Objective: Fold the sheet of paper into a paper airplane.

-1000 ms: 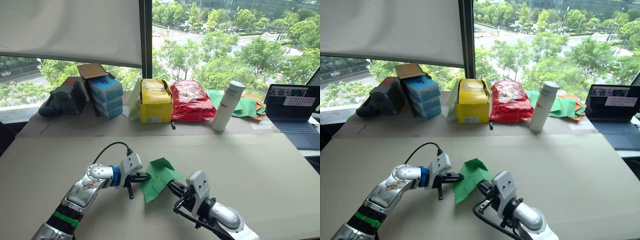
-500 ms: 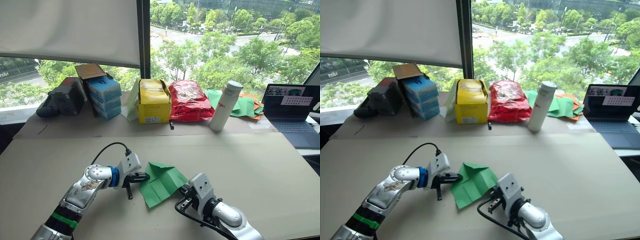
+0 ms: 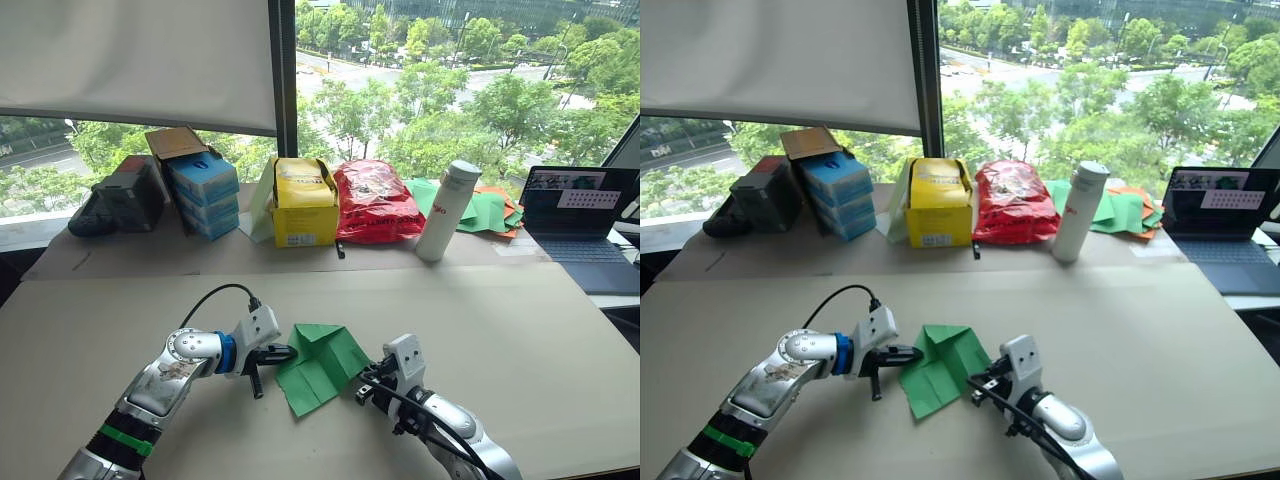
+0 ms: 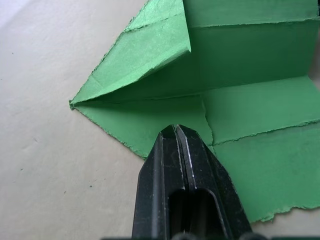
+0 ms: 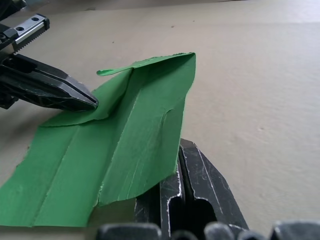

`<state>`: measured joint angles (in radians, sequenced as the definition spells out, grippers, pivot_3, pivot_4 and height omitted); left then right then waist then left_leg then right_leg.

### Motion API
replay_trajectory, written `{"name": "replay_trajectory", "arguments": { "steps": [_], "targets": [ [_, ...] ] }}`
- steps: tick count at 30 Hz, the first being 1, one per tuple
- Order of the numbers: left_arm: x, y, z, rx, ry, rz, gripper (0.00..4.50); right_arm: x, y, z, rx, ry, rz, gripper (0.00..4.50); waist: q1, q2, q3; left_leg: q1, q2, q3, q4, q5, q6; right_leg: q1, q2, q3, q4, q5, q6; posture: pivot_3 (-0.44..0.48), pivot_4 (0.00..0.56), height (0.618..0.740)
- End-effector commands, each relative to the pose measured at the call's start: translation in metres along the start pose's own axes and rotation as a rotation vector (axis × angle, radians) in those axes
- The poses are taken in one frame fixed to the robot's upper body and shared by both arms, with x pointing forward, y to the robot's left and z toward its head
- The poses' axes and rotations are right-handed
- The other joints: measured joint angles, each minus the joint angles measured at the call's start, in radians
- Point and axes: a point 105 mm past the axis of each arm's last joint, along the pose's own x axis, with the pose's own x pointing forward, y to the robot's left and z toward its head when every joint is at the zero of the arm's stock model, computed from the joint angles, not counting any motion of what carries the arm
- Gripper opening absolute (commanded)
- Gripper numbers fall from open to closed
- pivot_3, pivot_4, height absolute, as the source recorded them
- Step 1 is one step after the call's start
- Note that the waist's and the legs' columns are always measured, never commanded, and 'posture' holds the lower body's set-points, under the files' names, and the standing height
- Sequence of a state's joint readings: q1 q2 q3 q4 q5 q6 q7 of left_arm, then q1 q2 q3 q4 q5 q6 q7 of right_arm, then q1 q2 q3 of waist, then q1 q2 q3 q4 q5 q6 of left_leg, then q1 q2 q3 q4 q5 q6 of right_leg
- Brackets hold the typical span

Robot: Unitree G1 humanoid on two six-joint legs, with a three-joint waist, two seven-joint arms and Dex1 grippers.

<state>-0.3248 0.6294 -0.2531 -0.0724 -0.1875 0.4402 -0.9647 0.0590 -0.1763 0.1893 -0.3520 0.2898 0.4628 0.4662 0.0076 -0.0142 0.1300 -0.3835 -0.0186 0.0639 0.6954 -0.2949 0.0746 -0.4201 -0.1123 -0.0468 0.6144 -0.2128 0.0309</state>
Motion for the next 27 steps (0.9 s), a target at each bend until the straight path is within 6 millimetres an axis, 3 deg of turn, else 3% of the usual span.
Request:
{"name": "replay_trajectory", "arguments": {
  "steps": [1, 5, 13, 17, 20, 27],
  "targets": [
    [-0.004, 0.006, -0.012, -0.014, 0.063, 0.022, 0.04, 0.009, 0.007, 0.02, -0.019, -0.085, 0.084, 0.0, 0.0, 0.0, 0.0, 0.0, 0.0, 0.0, 0.0, 0.0, 0.0, 0.0, 0.0, 0.0, 0.0, 0.0, 0.0, 0.0, 0.15, 0.74],
    [-0.006, 0.009, -0.008, -0.003, 0.06, 0.028, 0.04, 0.022, 0.003, 0.028, -0.057, -0.093, 0.106, 0.0, -0.001, 0.0, 0.0, -0.001, -0.001, 0.0, 0.0, 0.0, -0.001, -0.001, 0.0, -0.001, 0.001, 0.0, 0.0, 0.0, 0.15, 0.74],
    [-0.01, 0.009, -0.002, 0.003, 0.051, 0.033, 0.04, 0.035, 0.013, 0.036, -0.092, -0.102, 0.184, 0.0, -0.005, 0.0, 0.0, -0.003, -0.001, 0.001, 0.0, 0.004, -0.006, -0.001, 0.001, -0.003, 0.002, 0.0, 0.0, 0.0, 0.15, 0.74],
    [-0.015, 0.009, 0.024, 0.014, -0.009, 0.019, 0.04, 0.036, 0.016, 0.033, -0.095, -0.089, 0.19, 0.0, -0.009, 0.001, 0.001, -0.005, -0.001, 0.002, 0.0, 0.004, -0.006, -0.001, 0.002, -0.003, 0.002, 0.0, 0.0, 0.0, 0.15, 0.74],
    [-0.008, 0.003, 0.031, 0.009, -0.03, -0.008, 0.04, 0.036, 0.016, 0.03, -0.101, -0.078, 0.188, 0.0, -0.008, 0.001, 0.001, -0.005, -0.002, 0.001, 0.0, 0.004, -0.007, -0.002, 0.002, -0.004, 0.002, 0.0, 0.0, 0.0, 0.15, 0.74],
    [0.019, 0.001, 0.015, -0.036, -0.016, -0.024, 0.04, 0.037, 0.015, 0.033, -0.113, -0.078, 0.177, 0.0, -0.008, 0.0, 0.002, -0.006, -0.002, 0.003, 0.001, 0.004, -0.007, -0.002, 0.004, -0.004, 0.003, 0.0, 0.0, 0.0, 0.15, 0.74]
  ]
}}
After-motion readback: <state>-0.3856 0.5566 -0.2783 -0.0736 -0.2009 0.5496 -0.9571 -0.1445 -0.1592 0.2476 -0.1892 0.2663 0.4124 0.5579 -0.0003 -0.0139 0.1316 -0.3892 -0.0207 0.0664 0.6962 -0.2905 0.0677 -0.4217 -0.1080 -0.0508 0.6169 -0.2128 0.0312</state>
